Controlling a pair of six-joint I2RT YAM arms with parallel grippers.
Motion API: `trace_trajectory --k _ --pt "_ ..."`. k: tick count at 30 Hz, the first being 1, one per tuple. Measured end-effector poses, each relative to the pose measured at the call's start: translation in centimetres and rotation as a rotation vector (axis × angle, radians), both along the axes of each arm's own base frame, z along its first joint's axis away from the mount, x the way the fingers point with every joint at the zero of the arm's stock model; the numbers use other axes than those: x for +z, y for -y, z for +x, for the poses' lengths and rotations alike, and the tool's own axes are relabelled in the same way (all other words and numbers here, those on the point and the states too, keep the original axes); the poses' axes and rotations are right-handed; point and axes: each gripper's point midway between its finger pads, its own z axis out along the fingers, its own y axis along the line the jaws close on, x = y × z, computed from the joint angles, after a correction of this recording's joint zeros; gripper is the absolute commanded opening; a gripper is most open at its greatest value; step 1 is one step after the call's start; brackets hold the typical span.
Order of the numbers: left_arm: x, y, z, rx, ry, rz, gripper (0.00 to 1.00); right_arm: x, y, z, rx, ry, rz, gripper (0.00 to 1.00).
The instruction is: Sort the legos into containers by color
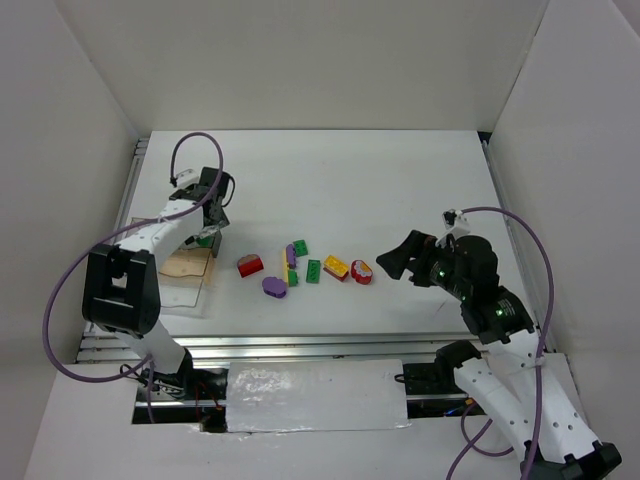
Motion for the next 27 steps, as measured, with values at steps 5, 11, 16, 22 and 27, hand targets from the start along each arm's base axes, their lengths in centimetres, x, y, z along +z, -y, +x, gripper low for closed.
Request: trace_trajectory --k 5,11,16,22,27 --pt "0.0 -0.3 -0.2 0.024 0.006 0.0 0.94 0.0 -0.3 0.2 0.011 -0.003 0.004 1.0" --pt "2.6 1.4 0.2 -0.044 0.087 -0.048 0.92 -0.2 -0.3 0.3 0.012 -0.011 0.002 1.0" --pt "7.0 12.8 0.7 -0.364 0.194 -0.102 0.92 -0.6 -0.2 0.6 -0.001 -0.021 -0.009 1.0" --pt "6.7 24.7 -0.3 -0.679 0.178 -0.137 0.91 -0.6 0.1 0.7 -0.018 -0.016 -0.018 1.0" --pt "1.2 27.2 -0.4 -0.812 0.034 -0.091 0.91 -0.4 0.2 0.5 -0.022 -0.01 -0.018 0.99"
